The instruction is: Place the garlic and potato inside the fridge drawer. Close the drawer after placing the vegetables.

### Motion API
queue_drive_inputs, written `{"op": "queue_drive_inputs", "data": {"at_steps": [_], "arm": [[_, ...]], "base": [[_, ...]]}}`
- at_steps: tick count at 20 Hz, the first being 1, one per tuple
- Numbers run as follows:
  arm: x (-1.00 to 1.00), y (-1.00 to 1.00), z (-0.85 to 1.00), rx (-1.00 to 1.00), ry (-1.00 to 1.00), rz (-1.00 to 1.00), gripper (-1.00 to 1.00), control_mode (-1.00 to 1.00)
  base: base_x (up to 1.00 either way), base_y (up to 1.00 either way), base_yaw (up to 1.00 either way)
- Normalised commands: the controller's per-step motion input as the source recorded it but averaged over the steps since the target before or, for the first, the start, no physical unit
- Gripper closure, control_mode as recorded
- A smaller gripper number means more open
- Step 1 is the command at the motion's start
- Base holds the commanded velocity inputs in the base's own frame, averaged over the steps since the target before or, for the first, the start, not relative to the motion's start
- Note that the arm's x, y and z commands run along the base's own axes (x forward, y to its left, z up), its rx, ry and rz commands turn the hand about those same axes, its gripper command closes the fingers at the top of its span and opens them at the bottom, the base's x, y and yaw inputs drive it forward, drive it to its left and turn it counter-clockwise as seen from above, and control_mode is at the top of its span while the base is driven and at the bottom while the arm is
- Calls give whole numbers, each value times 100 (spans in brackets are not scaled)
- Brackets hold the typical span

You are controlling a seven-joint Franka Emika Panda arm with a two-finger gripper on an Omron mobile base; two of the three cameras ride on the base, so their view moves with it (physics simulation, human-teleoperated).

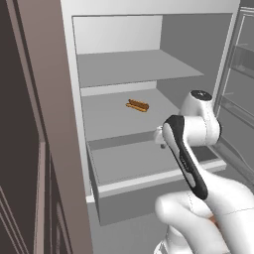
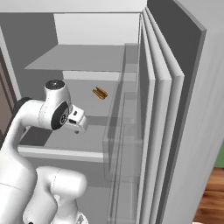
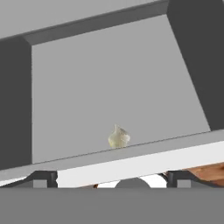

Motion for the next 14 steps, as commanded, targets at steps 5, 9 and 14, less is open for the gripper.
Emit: {"op": "queue_drive_inputs", "data": {"at_steps": [5,9,14], "arm": [[-12,0,-7,0,0,0,-100,-100],[0,0,-16,-1,6,0,-100,-100],[-3,1,-9,-1,6,0,-100,100]], "base": [[0,0,0],[0,0,0],[-13,-3,0]]}}
